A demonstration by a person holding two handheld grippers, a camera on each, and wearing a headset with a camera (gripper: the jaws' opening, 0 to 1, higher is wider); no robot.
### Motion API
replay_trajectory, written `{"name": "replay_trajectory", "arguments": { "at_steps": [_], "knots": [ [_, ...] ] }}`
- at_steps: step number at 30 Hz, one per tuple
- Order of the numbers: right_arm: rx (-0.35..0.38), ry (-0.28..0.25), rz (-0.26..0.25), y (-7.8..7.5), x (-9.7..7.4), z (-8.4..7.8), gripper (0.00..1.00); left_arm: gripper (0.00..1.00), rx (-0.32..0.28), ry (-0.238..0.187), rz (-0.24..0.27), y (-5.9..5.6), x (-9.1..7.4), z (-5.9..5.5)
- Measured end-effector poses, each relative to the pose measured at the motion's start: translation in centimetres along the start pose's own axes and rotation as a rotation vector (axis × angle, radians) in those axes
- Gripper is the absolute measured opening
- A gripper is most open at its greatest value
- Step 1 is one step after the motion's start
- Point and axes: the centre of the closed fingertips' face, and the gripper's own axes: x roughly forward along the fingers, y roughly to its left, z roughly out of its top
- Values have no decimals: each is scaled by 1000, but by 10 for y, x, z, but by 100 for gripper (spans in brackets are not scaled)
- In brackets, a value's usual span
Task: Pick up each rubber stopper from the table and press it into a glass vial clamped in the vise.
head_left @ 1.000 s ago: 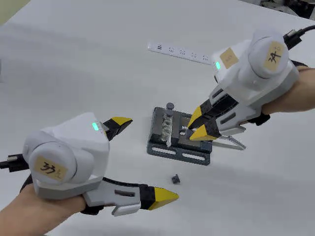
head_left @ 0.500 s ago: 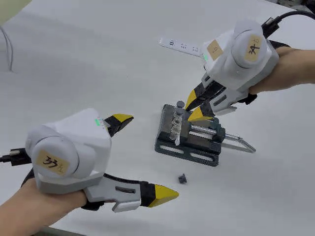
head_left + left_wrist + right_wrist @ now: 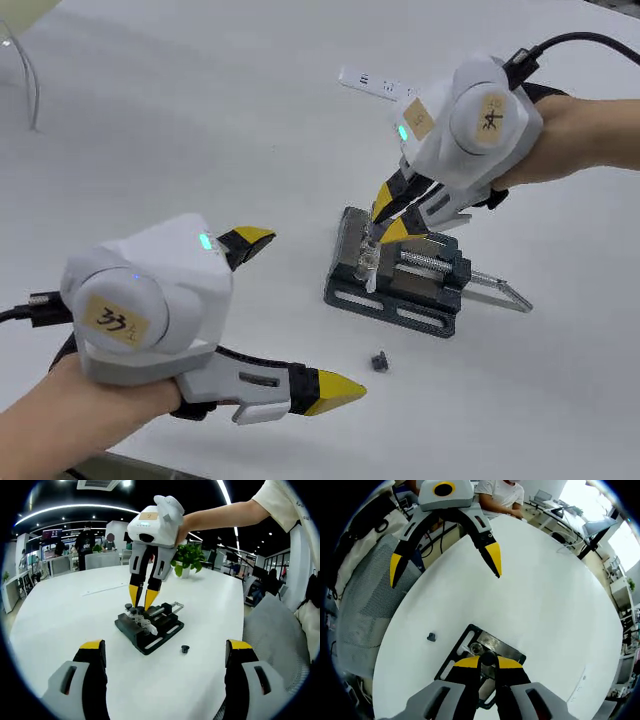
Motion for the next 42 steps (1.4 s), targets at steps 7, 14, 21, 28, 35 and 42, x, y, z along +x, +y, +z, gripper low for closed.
{"name": "replay_trajectory", "arguments": {
  "at_steps": [7, 14, 21, 28, 35, 42],
  "knots": [
    [12, 8, 1, -1, 4, -3, 6, 99, -13, 3, 0, 0, -1, -4],
    [17, 9, 3, 0, 7, -2, 6, 98, -23, 5, -4, 0, -1, -7],
    [28, 3, 6, -1, 8, -3, 6, 98, -27, 4, -7, 0, 0, -7],
    [31, 2, 7, -2, 9, -2, 6, 98, -28, 1, -11, -1, 1, -6],
    [32, 3, 7, -3, 8, -5, 6, 98, -32, 1, -10, -1, 1, -6],
    [34, 1, 6, -4, 7, -5, 6, 97, -34, 3, -9, -1, 3, -5]
  ]
}}
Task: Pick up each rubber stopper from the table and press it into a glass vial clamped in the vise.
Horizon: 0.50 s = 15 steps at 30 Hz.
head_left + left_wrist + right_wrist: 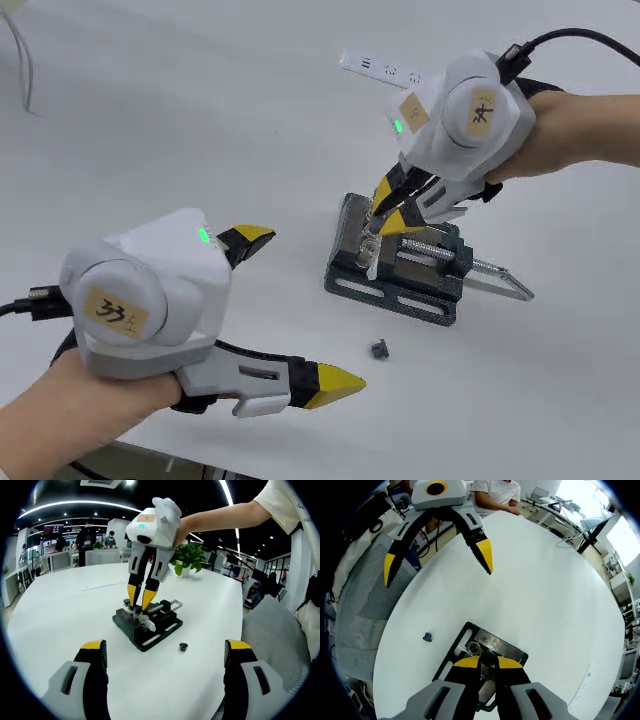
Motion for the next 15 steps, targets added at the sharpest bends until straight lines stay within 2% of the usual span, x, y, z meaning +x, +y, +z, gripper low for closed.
{"name": "replay_trajectory", "arguments": {
  "at_steps": [6, 13, 14, 15],
  "knots": [
    [-3, -1, 0, -1, 0, -1, 6, 97, 0, -1, -2, 0, 1, 1],
    [38, 25, -25, -2, 1, -3, 5, 97, 0, -6, -7, -2, 5, 3],
    [49, 25, -30, -2, 0, -3, 5, 97, -1, -6, -9, -3, 5, 3],
    [106, 20, -36, -1, 0, -3, 5, 97, -1, -7, -10, -3, 5, 3]
  ]
}}
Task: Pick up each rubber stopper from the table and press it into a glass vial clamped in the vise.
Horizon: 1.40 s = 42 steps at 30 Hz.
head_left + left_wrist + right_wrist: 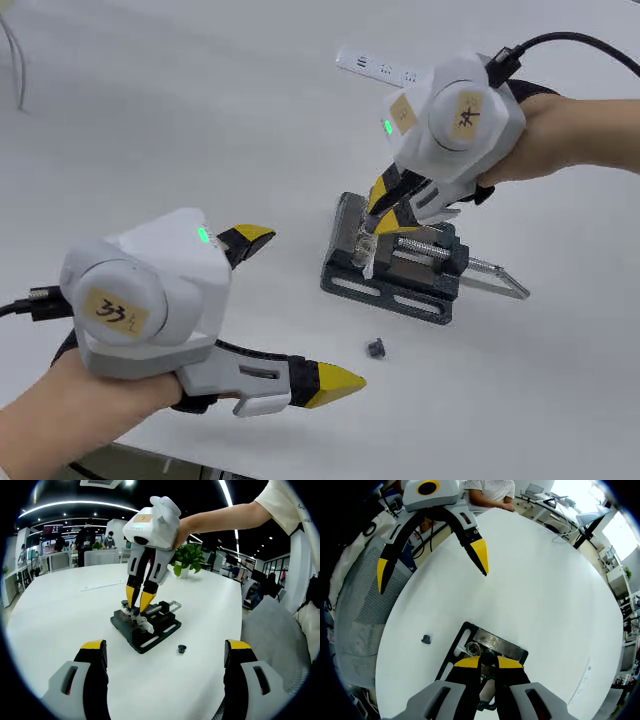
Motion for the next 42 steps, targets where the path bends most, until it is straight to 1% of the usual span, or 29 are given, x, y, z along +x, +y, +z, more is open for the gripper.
{"name": "replay_trajectory", "arguments": {
  "at_steps": [4, 6, 7, 10, 11, 14, 16, 18, 21, 23, 24, 26, 28, 33, 35, 37, 42],
  "knots": [
    [51, -17, -10, 0, 0, 1, 5, 97, 1, -1, -3, 0, 1, 0],
    [63, -17, -11, 1, 0, 1, 4, 97, 1, -2, -4, -1, 1, 0],
    [88, -16, -11, 1, 0, 2, 4, 97, 1, -3, -3, -1, 1, 0],
    [119, -14, -12, 1, 1, 3, 4, 97, -1, -3, -2, -1, 1, 0],
    [123, -14, -15, 1, 1, 3, 4, 97, 0, -4, -2, -1, 0, 0],
    [171, -22, -34, 3, 1, 4, 4, 97, -3, -7, 0, -1, 0, 0],
    [182, -28, -44, 4, 0, 4, 4, 97, -1, -3, -1, -2, -1, -1],
    [219, -40, -55, 4, 1, 4, 4, 97, -1, -3, -1, -2, -1, -1],
    [224, -54, -62, 2, 0, 3, 4, 97, -2, -4, -1, -2, -1, -2],
    [197, -58, -67, 2, 0, 3, 5, 97, -1, -3, -2, -2, -2, -2],
    [195, -57, -68, 3, 0, 2, 5, 97, -1, -3, -2, -2, -2, -2],
    [157, -53, -73, 3, 0, 2, 6, 97, 0, -5, -2, -2, -2, -1],
    [171, -55, -76, 2, 1, 2, 6, 97, 0, -6, -2, -2, -2, -1],
    [139, -49, -76, 0, 0, 1, 7, 96, -2, -1, -5, -3, -2, -3],
    [145, -45, -78, 1, 0, 1, 7, 96, -2, 1, -5, -3, -2, -3],
    [131, -44, -78, 1, 0, 2, 7, 96, -3, 0, -4, -3, -2, -3],
    [127, -43, -77, 2, 0, 2, 7, 96, -6, 0, -4, -2, -2, -3]
  ]
}}
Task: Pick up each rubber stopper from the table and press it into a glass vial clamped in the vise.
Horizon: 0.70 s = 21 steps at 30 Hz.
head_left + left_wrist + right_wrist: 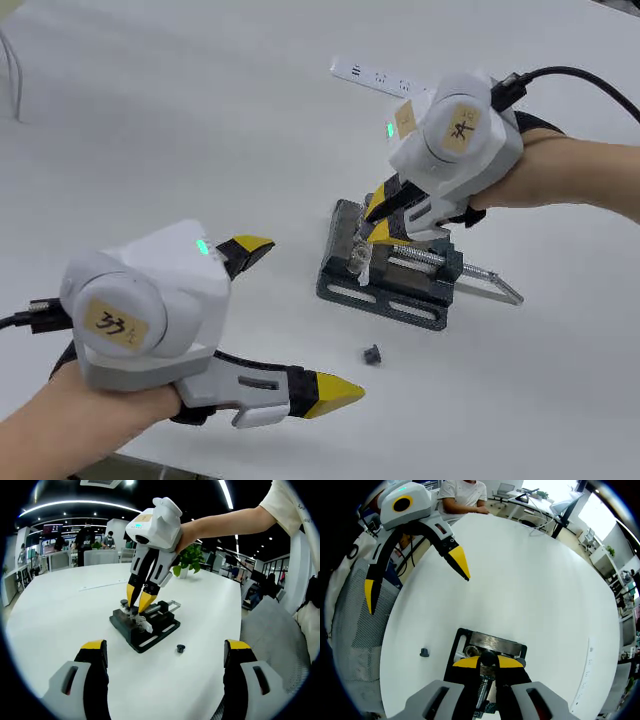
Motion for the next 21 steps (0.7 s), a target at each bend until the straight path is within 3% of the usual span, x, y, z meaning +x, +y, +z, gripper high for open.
{"name": "replay_trajectory", "arguments": {
  "at_steps": [9, 12, 16, 21],
  "knots": [
    [5, -5, 0, 1, -1, 2, 8, 96, 1, 0, -1, 0, 1, 0],
    [-8, -9, -19, -3, -2, 4, 16, 96, 0, -1, 2, 1, 0, 0],
    [4, -34, -15, -7, -8, 7, 15, 96, 0, 0, 4, 2, -1, 0],
    [11, -30, 12, -4, -15, 8, 7, 96, -1, 0, 5, 2, -1, 0]
  ]
}}
